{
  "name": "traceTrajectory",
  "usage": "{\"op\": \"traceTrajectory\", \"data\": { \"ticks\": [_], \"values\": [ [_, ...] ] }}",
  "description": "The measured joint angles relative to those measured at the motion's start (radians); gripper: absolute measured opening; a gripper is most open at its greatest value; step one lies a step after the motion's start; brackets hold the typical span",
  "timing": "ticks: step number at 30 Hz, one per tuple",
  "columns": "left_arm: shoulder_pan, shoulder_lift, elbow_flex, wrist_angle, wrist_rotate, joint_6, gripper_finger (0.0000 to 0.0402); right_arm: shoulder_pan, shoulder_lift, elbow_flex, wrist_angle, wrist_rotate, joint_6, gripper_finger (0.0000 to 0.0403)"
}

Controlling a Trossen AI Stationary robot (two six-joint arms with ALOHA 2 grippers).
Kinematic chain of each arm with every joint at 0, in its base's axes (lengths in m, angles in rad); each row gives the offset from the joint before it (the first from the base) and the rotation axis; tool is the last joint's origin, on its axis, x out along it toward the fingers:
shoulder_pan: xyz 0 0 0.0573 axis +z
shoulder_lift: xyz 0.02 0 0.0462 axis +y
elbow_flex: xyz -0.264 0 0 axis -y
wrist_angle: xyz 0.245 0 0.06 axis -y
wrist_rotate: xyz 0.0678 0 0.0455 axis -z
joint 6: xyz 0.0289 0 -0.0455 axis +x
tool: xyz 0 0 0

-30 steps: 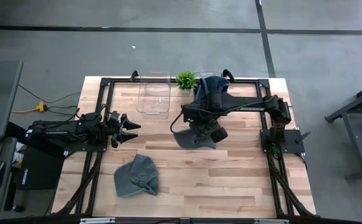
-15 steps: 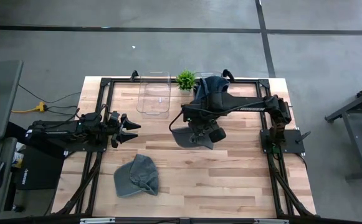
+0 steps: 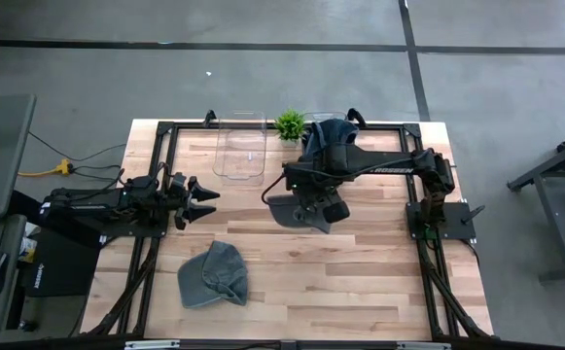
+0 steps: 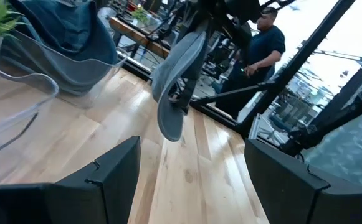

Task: Pick & Place hat
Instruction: Put the top gray cap into the left transparent bin

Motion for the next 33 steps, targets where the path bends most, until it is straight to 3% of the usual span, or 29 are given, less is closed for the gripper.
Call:
{"op": "traceTrajectory", "data": {
  "ticks": [12,27,33],
  "values": [
    [0.0,0.0,0.0,0.0,-0.108,0.052,0.0266,0.0,-0.001,0.0,0.027,0.015,0.099,0.0],
    [0.0,0.001,0.0,0.0,-0.094,0.102,0.0266,0.0,-0.002,-0.001,0.057,0.022,0.135,0.0],
    [0.0,0.056,0.0,0.024,-0.11,0.114,0.0266,0.0,-0.002,-0.001,0.139,0.003,0.134,0.0]
  ]
}}
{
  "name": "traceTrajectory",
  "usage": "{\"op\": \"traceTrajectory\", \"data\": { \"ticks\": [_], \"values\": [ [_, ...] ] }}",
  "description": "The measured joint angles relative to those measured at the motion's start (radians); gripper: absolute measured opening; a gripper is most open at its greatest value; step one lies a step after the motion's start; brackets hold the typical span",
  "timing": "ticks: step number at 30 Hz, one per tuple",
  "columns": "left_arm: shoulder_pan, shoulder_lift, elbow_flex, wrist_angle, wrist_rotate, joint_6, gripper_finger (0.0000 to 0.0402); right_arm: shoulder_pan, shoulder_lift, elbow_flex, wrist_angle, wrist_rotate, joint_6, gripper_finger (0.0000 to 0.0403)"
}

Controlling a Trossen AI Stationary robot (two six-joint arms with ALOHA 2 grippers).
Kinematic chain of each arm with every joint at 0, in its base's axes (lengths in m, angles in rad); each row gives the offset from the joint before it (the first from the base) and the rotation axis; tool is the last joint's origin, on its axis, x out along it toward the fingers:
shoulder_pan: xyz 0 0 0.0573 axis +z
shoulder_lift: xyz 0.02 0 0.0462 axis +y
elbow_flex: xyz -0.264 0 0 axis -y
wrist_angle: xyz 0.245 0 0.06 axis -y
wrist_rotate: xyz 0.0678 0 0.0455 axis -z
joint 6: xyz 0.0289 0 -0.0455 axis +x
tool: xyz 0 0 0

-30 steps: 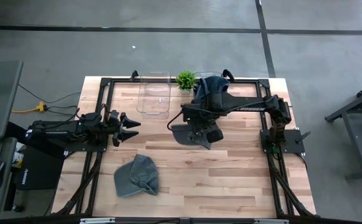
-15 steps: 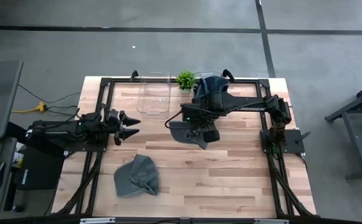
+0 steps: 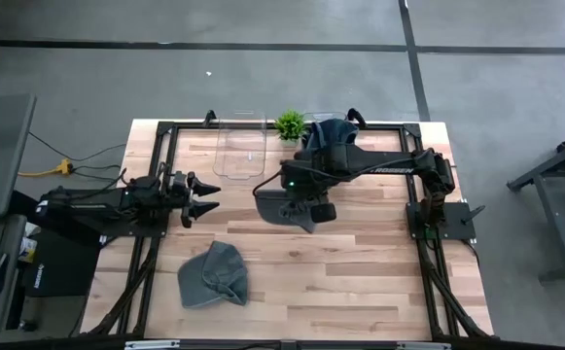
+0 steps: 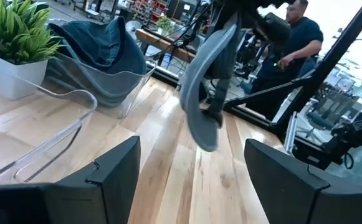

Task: Pick & Place hat
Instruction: Put the top gray cap into the left transparent bin

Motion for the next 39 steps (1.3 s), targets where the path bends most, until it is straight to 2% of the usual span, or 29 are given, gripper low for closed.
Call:
{"op": "traceTrajectory", "data": {
  "ticks": [7,12,17,23,27,39],
  "values": [
    [0.0,0.178,0.002,0.221,-0.026,0.051,0.0266,0.0,0.0,0.0,0.094,-0.004,-0.007,0.0],
    [0.0,0.35,0.063,0.233,-0.037,0.096,0.0266,0.0,0.0,0.0,0.136,-0.004,-0.01,0.0],
    [0.0,0.523,0.129,0.34,-0.025,0.125,0.0266,0.0,0.0,0.0,0.146,0.003,-0.01,0.0],
    [0.0,0.724,0.23,0.345,0.045,0.128,0.0266,0.0,0.0,0.0,0.146,0.022,-0.01,0.0],
    [0.0,0.837,0.293,0.359,0.052,0.123,0.0266,0.0,0.0,0.0,0.147,0.031,-0.01,0.0],
    [0.0,1.062,0.463,0.406,0.137,0.122,0.0266,0.0,0.0,0.0,0.18,0.034,-0.01,0.0]
  ]
}}
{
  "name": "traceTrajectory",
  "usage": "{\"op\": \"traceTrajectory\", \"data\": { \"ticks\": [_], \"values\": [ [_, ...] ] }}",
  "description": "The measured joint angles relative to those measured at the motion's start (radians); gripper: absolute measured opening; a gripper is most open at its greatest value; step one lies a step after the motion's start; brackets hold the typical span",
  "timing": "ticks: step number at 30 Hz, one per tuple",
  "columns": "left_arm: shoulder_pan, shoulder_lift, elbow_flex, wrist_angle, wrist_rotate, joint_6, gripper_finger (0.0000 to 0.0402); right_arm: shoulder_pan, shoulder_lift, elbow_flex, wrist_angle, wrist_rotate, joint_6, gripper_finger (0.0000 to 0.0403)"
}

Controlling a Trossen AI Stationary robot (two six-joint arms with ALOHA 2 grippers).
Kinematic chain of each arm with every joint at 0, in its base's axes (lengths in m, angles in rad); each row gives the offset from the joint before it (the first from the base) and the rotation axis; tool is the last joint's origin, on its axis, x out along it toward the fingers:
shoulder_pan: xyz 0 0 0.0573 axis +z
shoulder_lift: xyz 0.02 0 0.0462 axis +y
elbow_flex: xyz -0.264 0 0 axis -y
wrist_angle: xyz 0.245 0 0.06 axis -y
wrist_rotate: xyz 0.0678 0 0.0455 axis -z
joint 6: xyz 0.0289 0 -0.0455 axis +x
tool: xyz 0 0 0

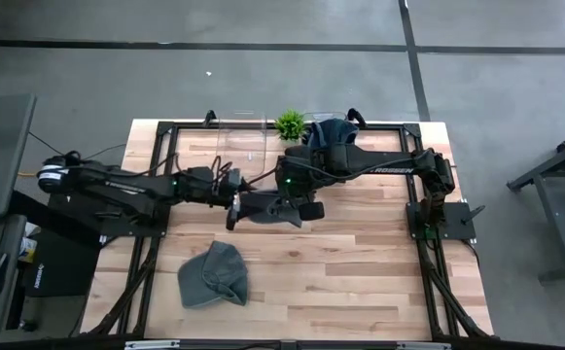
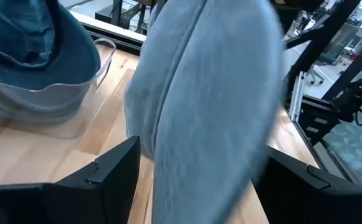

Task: Pick & Place hat
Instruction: Put the top gray cap into the left transparent bin

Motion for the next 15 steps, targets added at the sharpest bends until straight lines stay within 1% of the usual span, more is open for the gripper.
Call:
{"op": "traceTrajectory", "data": {
  "ticks": [3,6,11,15],
  "values": [
    [0.0,0.022,0.021,-0.003,-0.003,-0.003,0.0264,0.0,0.0,0.0,0.001,0.0,0.0,0.0],
    [0.0,0.025,0.028,-0.001,-0.004,-0.003,0.0246,0.0,0.0,0.0,0.001,0.0,0.0,0.0],
    [0.0,0.025,0.028,-0.01,-0.004,-0.004,0.0193,0.0,0.0,0.0,0.003,0.0,0.0,0.0],
    [0.0,0.025,0.028,-0.01,-0.005,-0.019,0.0135,0.0,0.0,0.0,0.004,0.0,0.0,0.0]
  ]
}}
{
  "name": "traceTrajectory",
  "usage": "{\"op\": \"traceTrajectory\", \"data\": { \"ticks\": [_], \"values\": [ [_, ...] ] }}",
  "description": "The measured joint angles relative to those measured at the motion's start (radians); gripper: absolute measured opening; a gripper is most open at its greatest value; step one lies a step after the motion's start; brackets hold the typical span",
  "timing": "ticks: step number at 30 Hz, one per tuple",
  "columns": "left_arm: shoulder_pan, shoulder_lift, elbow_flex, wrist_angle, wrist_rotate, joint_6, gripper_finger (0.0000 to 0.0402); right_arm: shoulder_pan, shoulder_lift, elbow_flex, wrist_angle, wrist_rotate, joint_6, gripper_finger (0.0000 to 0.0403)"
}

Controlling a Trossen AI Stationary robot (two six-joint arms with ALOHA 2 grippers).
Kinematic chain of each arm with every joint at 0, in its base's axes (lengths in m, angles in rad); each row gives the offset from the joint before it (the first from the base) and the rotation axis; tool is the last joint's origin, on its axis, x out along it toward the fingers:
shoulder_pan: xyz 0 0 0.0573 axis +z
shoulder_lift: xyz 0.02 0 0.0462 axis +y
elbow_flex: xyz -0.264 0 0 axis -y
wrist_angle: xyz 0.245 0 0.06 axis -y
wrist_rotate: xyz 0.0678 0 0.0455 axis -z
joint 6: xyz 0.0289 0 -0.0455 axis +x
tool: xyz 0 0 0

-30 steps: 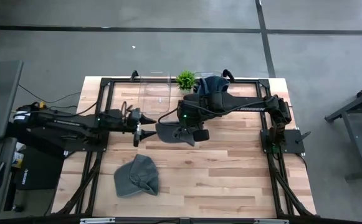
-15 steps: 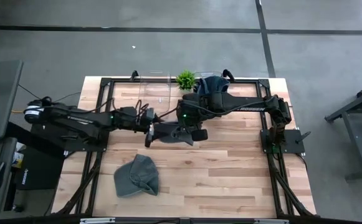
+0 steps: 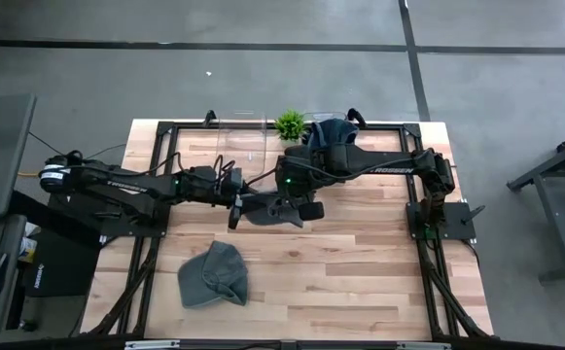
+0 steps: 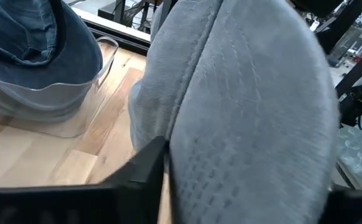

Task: Pick & Place hat
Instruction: Put the top gray cap into the left transparent bin

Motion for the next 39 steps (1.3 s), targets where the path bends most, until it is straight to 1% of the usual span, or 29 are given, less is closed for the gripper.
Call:
{"op": "traceTrajectory", "data": {
  "ticks": [3,5,7,11,24,28,32,35,39],
  "values": [
    [0.0,0.0,0.0,0.0,0.0,-0.004,0.0076,0.0,0.0,0.0,0.001,0.0,0.0,0.0],
    [0.0,0.0,0.0,-0.001,-0.001,-0.003,0.0029,0.0,0.0,0.0,0.004,0.0,0.0,0.0],
    [0.0,0.0,0.0,0.0,-0.003,-0.004,0.0009,0.0,0.0,0.0,0.004,0.0,0.0,0.0],
    [0.0,0.0,0.0,-0.002,-0.003,-0.007,0.0003,0.0,0.0,0.0,0.004,0.0,0.0,0.0],
    [0.0,0.0,0.0,-0.007,-0.004,-0.026,0.0,0.0,0.0,0.0,0.003,0.002,0.004,0.0],
    [0.0,0.0,0.0,-0.007,-0.004,-0.026,0.0,0.0,0.0,0.0,0.003,0.008,0.004,0.0007],
    [0.0,0.0,0.0,-0.008,-0.008,-0.028,0.0,0.0,0.0,0.0,0.003,0.067,0.048,0.0031],
    [0.0,0.0,0.0,-0.009,-0.011,-0.033,0.0,0.0,-0.002,0.0,-0.001,0.058,0.06,0.0063],
    [0.0,0.0,0.0,-0.009,-0.011,-0.033,0.0,0.0,-0.005,0.001,0.002,0.04,0.107,0.0115]
  ]
}}
